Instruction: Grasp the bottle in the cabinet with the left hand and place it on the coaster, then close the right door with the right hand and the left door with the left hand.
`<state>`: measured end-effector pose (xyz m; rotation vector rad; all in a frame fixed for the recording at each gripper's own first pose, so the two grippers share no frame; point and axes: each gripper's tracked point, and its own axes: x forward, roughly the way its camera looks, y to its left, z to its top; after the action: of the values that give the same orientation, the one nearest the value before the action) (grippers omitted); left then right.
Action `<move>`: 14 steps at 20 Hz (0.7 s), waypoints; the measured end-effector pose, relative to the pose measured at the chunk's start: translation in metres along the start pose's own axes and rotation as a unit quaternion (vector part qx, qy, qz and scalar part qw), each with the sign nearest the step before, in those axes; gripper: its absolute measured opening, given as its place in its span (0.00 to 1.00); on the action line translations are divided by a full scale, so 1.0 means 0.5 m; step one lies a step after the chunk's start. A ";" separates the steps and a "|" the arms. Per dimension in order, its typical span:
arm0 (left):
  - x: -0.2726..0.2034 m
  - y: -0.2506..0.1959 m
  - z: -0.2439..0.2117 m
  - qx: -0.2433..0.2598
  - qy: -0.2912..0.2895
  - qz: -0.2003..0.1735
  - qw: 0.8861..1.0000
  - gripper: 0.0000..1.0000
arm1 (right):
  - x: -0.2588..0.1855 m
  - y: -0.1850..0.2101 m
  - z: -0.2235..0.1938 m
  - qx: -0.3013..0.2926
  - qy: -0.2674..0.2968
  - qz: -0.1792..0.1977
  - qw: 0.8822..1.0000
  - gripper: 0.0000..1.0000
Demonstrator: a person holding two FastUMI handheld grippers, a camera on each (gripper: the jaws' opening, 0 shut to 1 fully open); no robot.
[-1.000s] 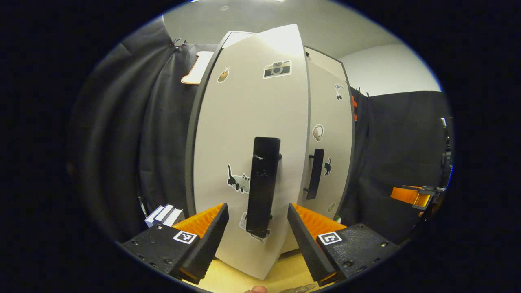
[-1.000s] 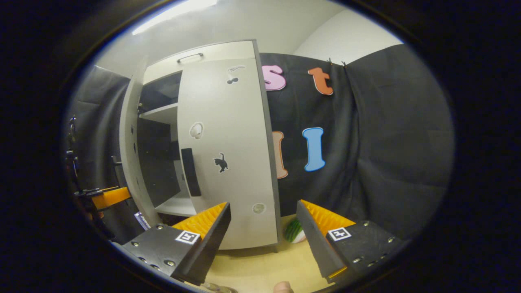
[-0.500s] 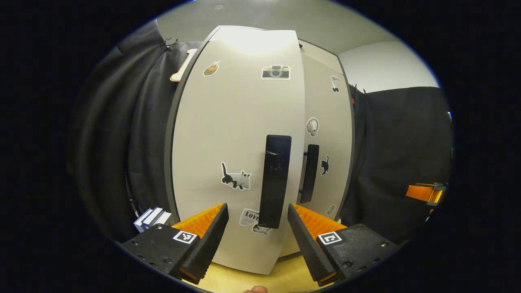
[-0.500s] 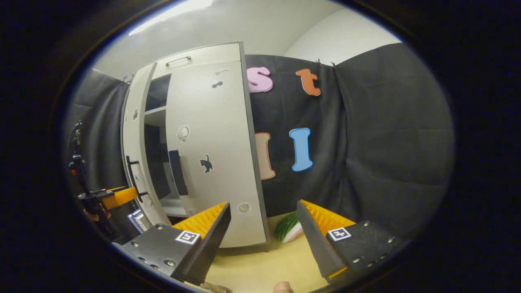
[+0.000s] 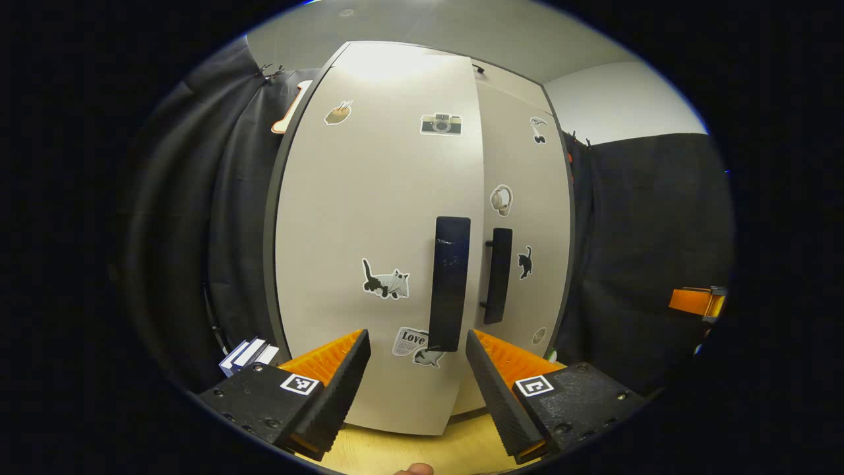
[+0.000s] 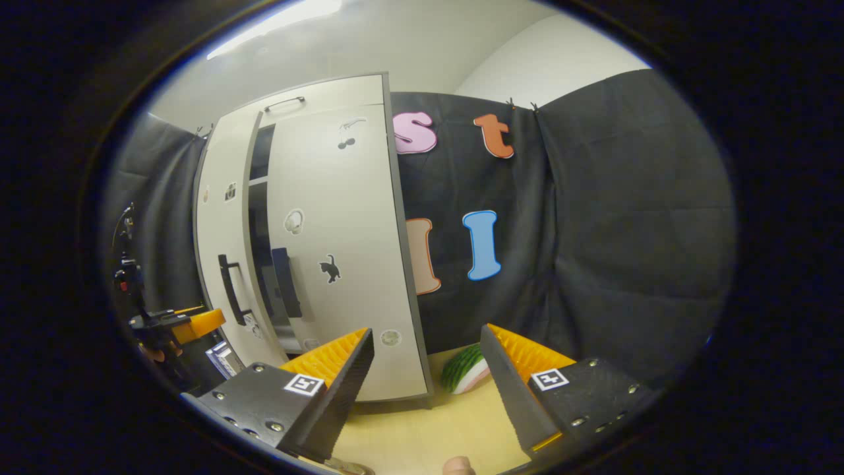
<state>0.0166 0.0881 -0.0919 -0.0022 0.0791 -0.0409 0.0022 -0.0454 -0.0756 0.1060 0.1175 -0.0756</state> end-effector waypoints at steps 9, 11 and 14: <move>-0.013 -0.013 -0.001 0.001 0.001 -0.003 1.000 0.92 | -0.017 -0.009 0.000 0.000 -0.001 -0.001 1.000 0.98; -0.013 -0.014 -0.002 0.001 0.001 -0.003 1.000 0.92 | -0.018 -0.012 0.002 0.000 0.000 -0.001 1.000 0.98; -0.011 -0.019 -0.002 -0.003 0.000 -0.004 1.000 0.92 | -0.017 -0.016 0.001 -0.001 0.000 -0.002 1.000 0.98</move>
<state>0.0106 0.0787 -0.0924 -0.0080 0.0797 -0.0484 -0.0071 -0.0530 -0.0748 0.1048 0.1185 -0.0795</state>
